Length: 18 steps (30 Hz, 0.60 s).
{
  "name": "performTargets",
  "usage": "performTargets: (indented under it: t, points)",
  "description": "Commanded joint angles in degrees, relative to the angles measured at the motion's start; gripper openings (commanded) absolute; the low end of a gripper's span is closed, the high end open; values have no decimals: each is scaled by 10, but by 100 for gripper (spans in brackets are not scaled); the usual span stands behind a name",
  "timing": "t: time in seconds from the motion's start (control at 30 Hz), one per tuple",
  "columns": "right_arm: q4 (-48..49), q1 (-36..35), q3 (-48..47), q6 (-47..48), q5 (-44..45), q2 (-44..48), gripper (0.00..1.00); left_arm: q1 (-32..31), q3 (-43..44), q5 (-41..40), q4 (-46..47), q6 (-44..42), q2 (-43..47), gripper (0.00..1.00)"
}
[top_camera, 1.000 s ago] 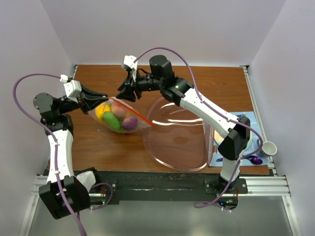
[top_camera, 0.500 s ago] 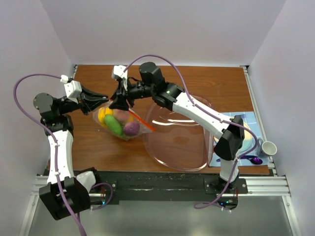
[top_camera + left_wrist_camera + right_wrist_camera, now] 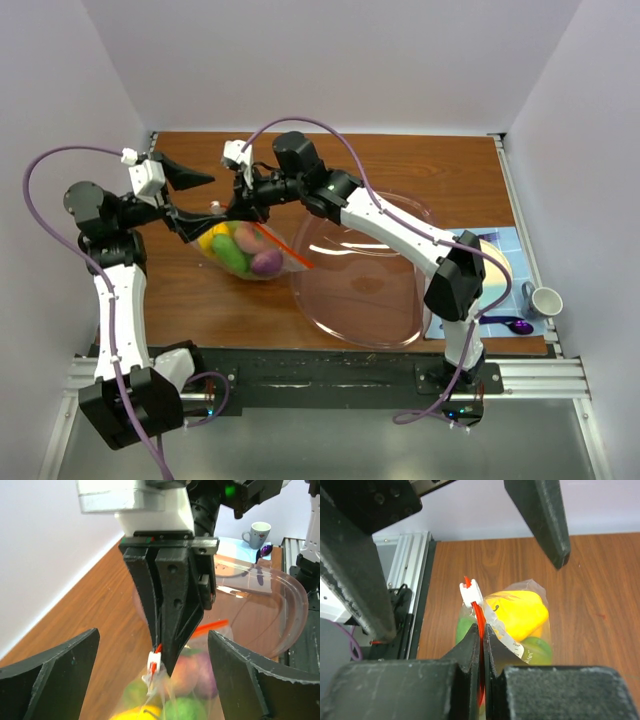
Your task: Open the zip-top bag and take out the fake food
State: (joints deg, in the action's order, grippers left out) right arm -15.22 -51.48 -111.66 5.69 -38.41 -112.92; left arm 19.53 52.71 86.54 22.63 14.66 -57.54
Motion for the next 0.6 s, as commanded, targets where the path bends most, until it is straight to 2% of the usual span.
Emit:
performTargets:
  t: [0.0,0.1,0.23,0.43,0.53,0.57]
  points:
    - [5,16,-43,2,-9,22,0,10,20,111,-65,-29,-24,96]
    - [9,21,-51,-9,-20,22,0,10,-8,112,-59,-56,-14,97]
    - [17,21,-49,-19,-25,28,0,10,-52,112,17,-15,-4,97]
    - [33,20,-56,-46,-45,24,0,9,-60,113,17,-28,-11,96]
    - [36,19,-55,-53,-51,24,0,9,-54,113,16,-38,-18,92]
    - [36,20,-54,-53,-51,24,0,9,-53,113,16,-43,-20,87]
